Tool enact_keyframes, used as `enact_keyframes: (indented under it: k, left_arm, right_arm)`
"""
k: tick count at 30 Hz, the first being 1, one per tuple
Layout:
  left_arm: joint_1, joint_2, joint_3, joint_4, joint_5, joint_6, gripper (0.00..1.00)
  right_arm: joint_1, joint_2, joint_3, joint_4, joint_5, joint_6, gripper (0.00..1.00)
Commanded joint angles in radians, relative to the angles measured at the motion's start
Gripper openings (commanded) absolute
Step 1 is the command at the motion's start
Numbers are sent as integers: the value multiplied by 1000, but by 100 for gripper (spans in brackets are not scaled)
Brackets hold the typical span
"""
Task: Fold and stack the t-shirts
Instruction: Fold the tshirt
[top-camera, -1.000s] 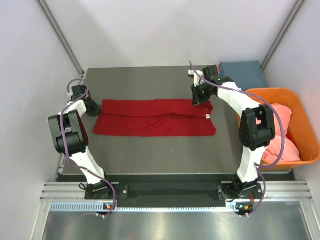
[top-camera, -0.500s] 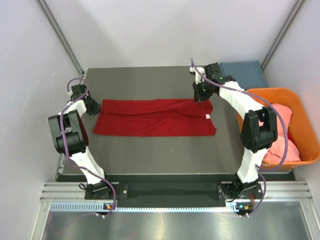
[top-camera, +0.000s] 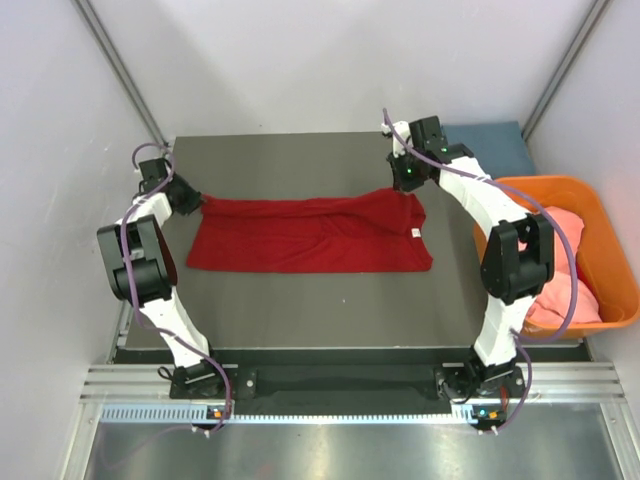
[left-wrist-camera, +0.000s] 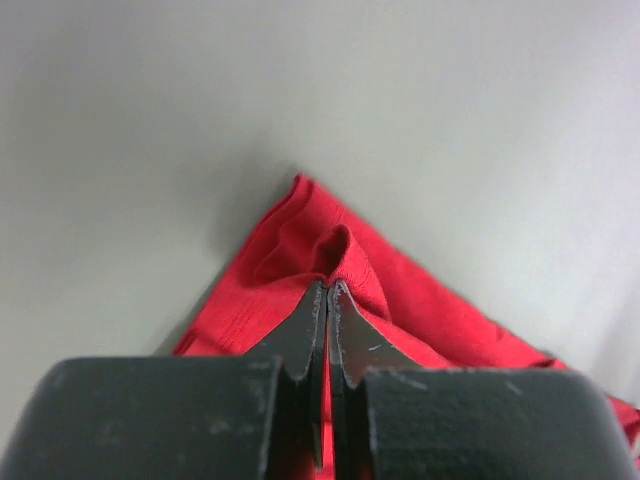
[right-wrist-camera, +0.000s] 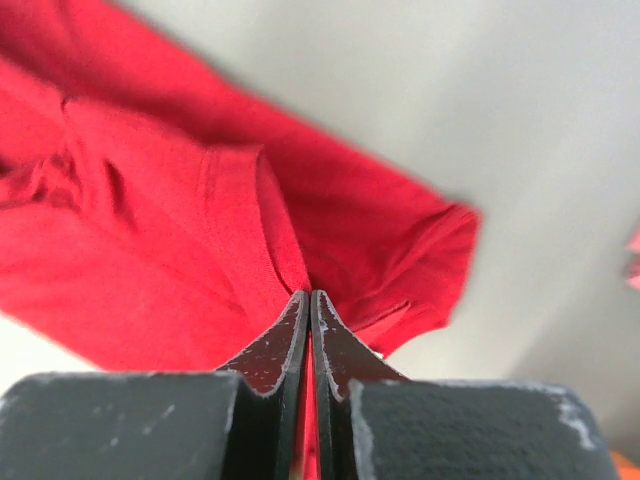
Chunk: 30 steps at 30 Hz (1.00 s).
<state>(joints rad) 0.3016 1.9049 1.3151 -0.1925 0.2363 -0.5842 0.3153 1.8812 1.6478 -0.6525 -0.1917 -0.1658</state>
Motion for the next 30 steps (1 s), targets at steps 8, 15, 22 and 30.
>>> enact_keyframes:
  k: [8,15,22,30]
  left_arm:
    - [7,103,99,254,204,-75,0]
    - [8,178,150,445,282,-143,0]
    - [7,298,265,547,380,-226,0]
    - [5,370,351,530,405,-198,0]
  right_arm:
    - [10,58,150,191,182,-75,0]
    - [8,91,102,398,255,-101,0]
    - [10,119,90,505,270,-121,0]
    - [8,119,47,571,299,-143,0]
